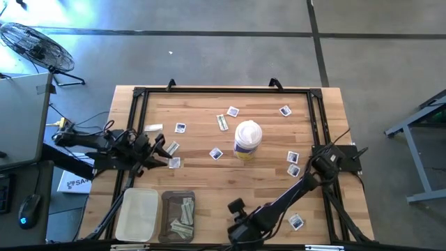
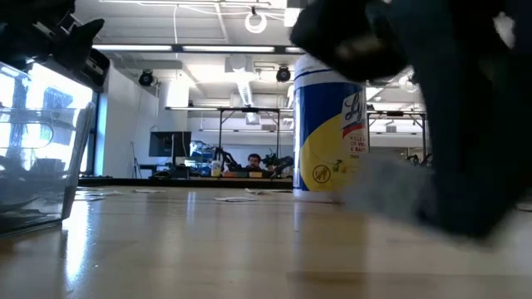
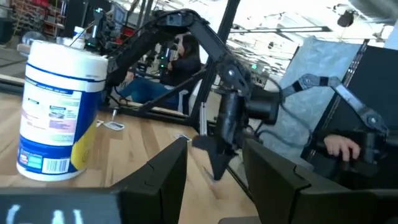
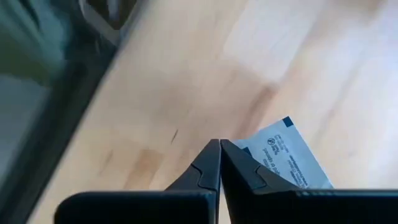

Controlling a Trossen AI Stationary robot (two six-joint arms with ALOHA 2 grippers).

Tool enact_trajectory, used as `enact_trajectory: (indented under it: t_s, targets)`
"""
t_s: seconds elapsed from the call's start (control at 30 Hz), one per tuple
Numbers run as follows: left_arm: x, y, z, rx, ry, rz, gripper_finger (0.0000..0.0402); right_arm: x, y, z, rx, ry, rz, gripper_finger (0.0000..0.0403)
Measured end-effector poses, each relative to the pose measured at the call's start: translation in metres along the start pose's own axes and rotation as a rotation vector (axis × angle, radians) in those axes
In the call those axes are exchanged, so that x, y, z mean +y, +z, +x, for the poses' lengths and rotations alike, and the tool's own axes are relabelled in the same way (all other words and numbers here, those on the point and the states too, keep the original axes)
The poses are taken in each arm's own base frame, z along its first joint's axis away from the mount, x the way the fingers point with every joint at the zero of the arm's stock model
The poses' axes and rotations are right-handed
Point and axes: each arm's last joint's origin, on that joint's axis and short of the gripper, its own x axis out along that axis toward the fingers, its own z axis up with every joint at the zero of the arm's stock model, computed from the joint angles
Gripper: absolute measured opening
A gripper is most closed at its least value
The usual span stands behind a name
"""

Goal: Pick & Place First Aid Supplies
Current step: Put the alcohol pad into the white bin

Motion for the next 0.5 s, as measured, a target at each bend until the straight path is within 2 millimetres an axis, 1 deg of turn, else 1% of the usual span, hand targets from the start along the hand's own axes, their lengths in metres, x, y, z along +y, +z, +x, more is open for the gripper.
enact_trajectory:
  t_s: [0.1,0.23,0.3,0.37,0.5]
  targets:
    - [-0.006,-0.001,0.001,-0.012,-0.003,0.014,0.0154,-0.009,0.006,-0.019,-0.058,-0.035,-0.003,0.0003]
    - [-0.012,-0.002,0.001,-0.018,-0.006,0.025,0.0154,-0.023,0.01,-0.032,-0.092,-0.055,0.003,0.0001]
    - [-0.016,-0.002,0.001,-0.033,-0.015,0.039,0.0154,-0.031,0.014,-0.04,-0.135,-0.068,0.001,0.0002]
    - [-0.02,0.0,0.002,-0.049,-0.039,0.06,0.0154,-0.038,0.02,-0.045,-0.184,-0.079,-0.003,0.0002]
    - [-0.027,0.0,0.007,-0.061,-0.081,0.108,0.0154,-0.05,0.029,-0.047,-0.273,-0.066,-0.035,0.0001]
